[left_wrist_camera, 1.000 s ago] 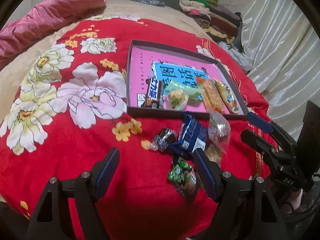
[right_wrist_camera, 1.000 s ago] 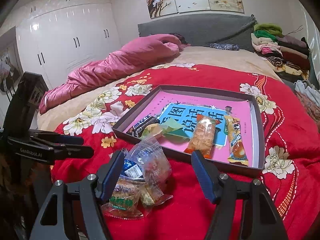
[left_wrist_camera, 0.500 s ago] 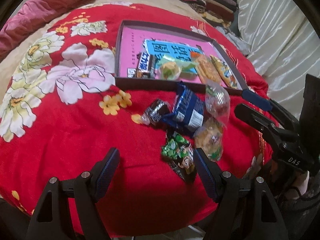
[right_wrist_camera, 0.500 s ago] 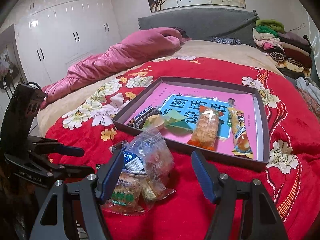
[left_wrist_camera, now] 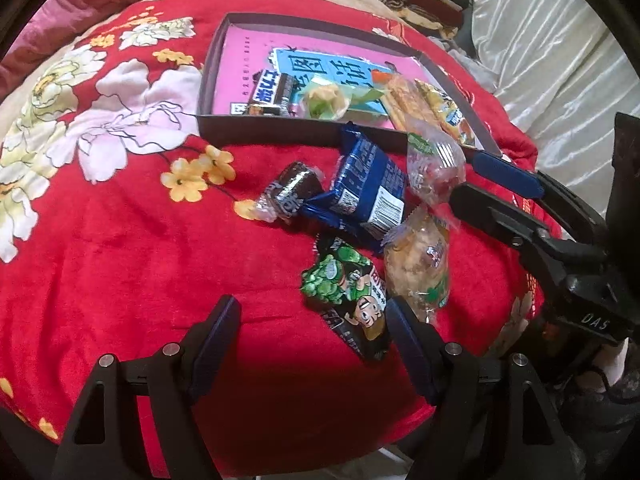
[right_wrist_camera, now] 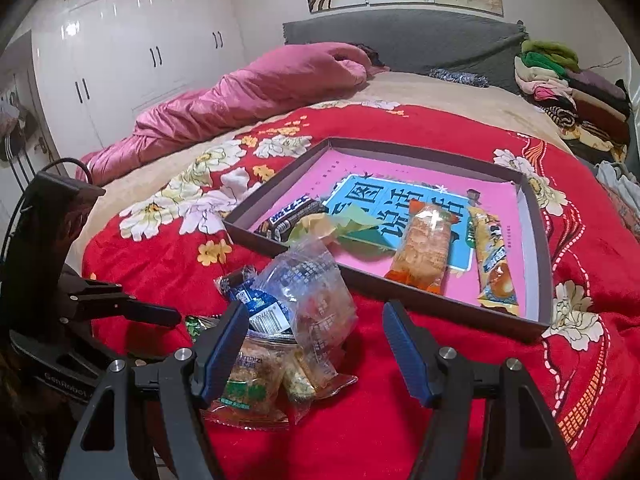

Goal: Organize snacks
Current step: 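Withdraw both open grippers from the tray toward the snack pile, then grasp the green cartoon candy bag with the left gripper while the right grasps a clear bag, then carry the green candy bag and clear bag up over the pink tray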

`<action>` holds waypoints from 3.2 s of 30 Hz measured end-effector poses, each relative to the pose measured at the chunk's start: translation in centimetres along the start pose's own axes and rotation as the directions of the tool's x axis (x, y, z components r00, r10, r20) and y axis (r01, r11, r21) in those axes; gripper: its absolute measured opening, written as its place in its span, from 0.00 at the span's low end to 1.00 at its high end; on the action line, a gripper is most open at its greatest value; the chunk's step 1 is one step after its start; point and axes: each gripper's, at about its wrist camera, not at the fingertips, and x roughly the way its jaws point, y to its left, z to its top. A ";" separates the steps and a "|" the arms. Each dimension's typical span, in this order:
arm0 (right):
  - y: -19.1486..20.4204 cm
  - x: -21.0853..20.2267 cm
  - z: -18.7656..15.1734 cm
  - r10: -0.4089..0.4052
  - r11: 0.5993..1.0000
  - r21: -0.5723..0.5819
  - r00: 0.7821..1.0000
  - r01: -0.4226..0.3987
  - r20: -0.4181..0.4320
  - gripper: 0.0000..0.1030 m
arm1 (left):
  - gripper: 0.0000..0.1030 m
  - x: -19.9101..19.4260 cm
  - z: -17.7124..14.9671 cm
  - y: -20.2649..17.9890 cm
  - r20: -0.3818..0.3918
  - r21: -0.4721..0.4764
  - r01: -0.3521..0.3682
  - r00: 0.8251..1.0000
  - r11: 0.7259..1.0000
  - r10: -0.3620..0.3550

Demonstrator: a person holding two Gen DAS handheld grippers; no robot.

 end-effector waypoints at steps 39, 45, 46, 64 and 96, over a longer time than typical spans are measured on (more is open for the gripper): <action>-3.4 2.3 -0.2 0.032 0.990 0.136 0.999 -0.029 -0.021 0.41 | 0.37 3.2 1.6 -1.6 0.034 0.017 0.056 0.998 0.998 -0.057; -3.3 1.6 -0.1 0.043 0.990 0.136 0.999 -0.043 0.003 0.41 | 0.33 2.5 1.8 -1.2 0.048 0.011 0.067 0.997 0.998 -0.067; -3.3 1.4 -0.1 0.046 0.989 0.137 0.999 -0.046 0.008 0.41 | 0.33 2.2 1.8 -1.1 0.054 0.010 0.063 0.997 0.998 -0.063; -4.7 -0.8 0.7 0.049 0.980 0.184 0.992 -0.070 0.116 0.41 | 0.29 -3.2 2.9 0.7 0.200 -0.005 0.021 0.980 1.000 -0.020; -6.8 -2.0 2.0 0.041 0.975 0.207 0.979 -0.083 0.202 0.41 | 0.29 -3.9 7.9 -0.2 0.287 0.004 0.022 0.958 1.000 -0.023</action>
